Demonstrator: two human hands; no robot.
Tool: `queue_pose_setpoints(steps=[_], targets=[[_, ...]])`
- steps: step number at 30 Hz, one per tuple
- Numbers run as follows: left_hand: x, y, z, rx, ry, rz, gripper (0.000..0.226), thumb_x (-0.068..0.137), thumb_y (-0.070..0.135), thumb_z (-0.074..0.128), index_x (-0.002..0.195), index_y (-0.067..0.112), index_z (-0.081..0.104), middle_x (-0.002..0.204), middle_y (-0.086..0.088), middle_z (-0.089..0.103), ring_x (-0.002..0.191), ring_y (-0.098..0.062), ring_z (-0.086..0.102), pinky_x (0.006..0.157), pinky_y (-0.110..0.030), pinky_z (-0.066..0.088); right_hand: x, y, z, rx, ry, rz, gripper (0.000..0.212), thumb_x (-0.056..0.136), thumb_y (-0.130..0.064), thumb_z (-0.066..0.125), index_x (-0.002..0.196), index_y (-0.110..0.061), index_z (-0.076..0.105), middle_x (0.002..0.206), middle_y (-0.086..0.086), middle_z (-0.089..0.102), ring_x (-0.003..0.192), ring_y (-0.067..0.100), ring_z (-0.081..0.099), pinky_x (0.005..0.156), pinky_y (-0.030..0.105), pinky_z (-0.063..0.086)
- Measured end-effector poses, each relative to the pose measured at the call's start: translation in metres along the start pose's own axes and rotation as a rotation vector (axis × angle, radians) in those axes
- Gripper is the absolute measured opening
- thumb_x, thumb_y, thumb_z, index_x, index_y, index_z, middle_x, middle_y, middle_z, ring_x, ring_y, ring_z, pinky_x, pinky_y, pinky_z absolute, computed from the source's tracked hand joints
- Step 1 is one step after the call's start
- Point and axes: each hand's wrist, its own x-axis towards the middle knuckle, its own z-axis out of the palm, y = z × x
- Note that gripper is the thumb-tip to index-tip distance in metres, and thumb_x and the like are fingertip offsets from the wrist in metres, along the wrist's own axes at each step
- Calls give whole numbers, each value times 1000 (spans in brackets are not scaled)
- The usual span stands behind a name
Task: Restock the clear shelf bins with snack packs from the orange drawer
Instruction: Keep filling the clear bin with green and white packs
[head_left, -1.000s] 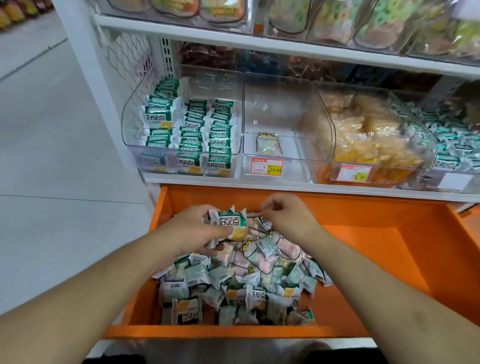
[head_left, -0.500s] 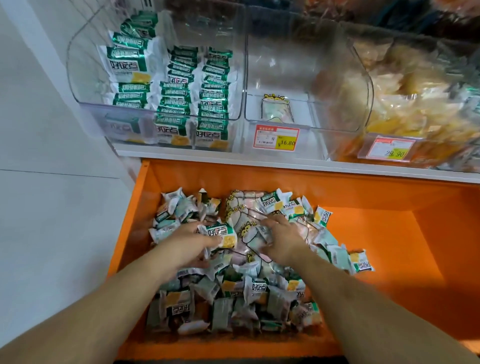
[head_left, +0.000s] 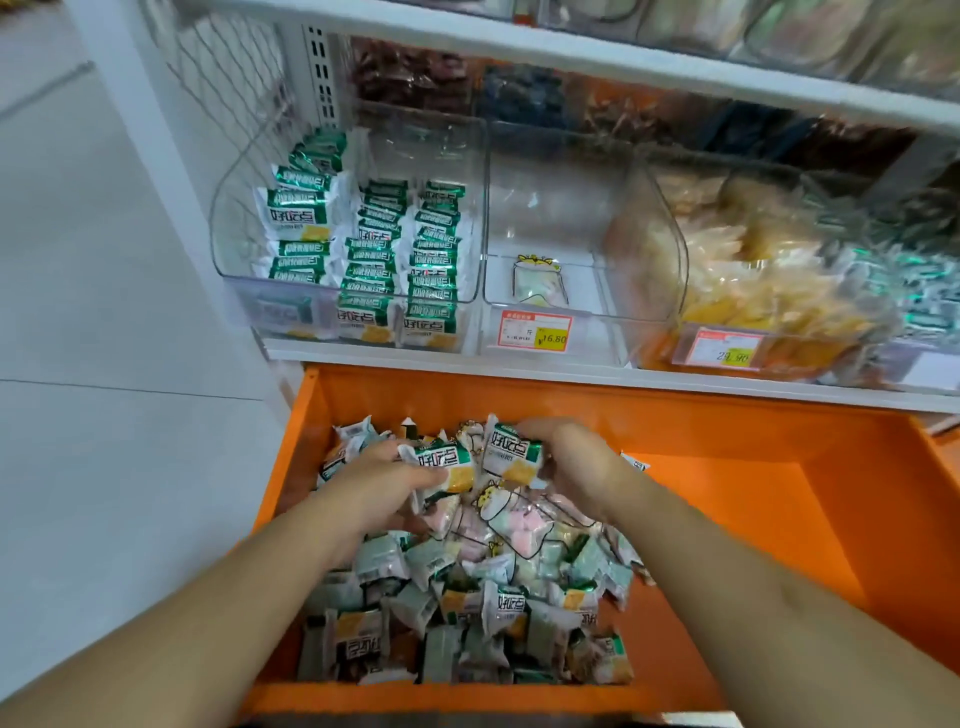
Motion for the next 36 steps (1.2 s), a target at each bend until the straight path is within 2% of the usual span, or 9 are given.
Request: queue_pose_setpoints(steps=[7,11,16,20,23,27,30,33,36], targets=[[-80,59,-13,50,-57,156,24,92,15,80,99,25,60,119,-9,63,108,-47,71,85,-54,64,-85,-48,-17,132,-272,-89,42,99,-39,69,122,-4,68,116,22,75,82,40,51,63,37,61],[-107,65,-23,135,-51,224,72,90,23,83,152,22,47,136,2,53,100,-31,74,77,-42,66,-114,-53,-15,133,-184,-142,41,111,-40,47,118,-4,65,105,20,78,77,30,73,57,36,58],[-115,61,-26,70,-39,236,86,86,29,86,159,24,40,139,3,54,99,-25,75,73,-37,66,-126,-60,1,148,-190,-148,50,111,-48,40,113,-3,62,97,27,76,64,33,66,50,32,48],[-109,61,-18,16,-59,262,28,91,24,81,113,28,64,109,5,67,97,-31,76,80,-44,66,-125,-66,7,139,-303,-195,31,109,-29,52,113,1,62,94,21,75,70,30,66,59,37,53],[-102,65,-17,-14,-58,282,18,94,20,78,104,31,68,104,6,74,100,-26,74,80,-44,65,-115,-67,7,98,-270,-252,22,104,-12,61,118,5,62,83,13,76,73,27,71,67,41,60],[-90,71,-15,-32,-77,294,24,99,22,72,122,23,68,124,-1,72,111,-28,70,83,-41,65,-104,-65,11,126,-219,-261,28,107,-26,59,108,0,67,86,14,78,75,30,74,73,42,63],[-85,72,-8,-108,-149,300,19,103,22,66,121,28,63,125,14,66,108,-17,70,88,-40,64,-97,-62,16,51,-137,-255,37,107,-41,56,107,-8,73,92,10,78,78,26,74,72,42,62],[-88,76,0,-151,-213,300,21,104,25,63,102,43,52,103,32,51,92,4,64,87,-34,63,-87,-52,22,-54,-28,-236,47,101,-63,54,113,-21,73,102,0,74,96,27,76,95,49,60],[-82,72,0,-96,-276,259,23,97,43,71,115,41,56,115,25,59,107,1,64,96,-42,60,-87,-44,30,-129,-45,-235,57,96,-77,45,122,-29,63,110,-8,68,104,22,71,109,48,48]])
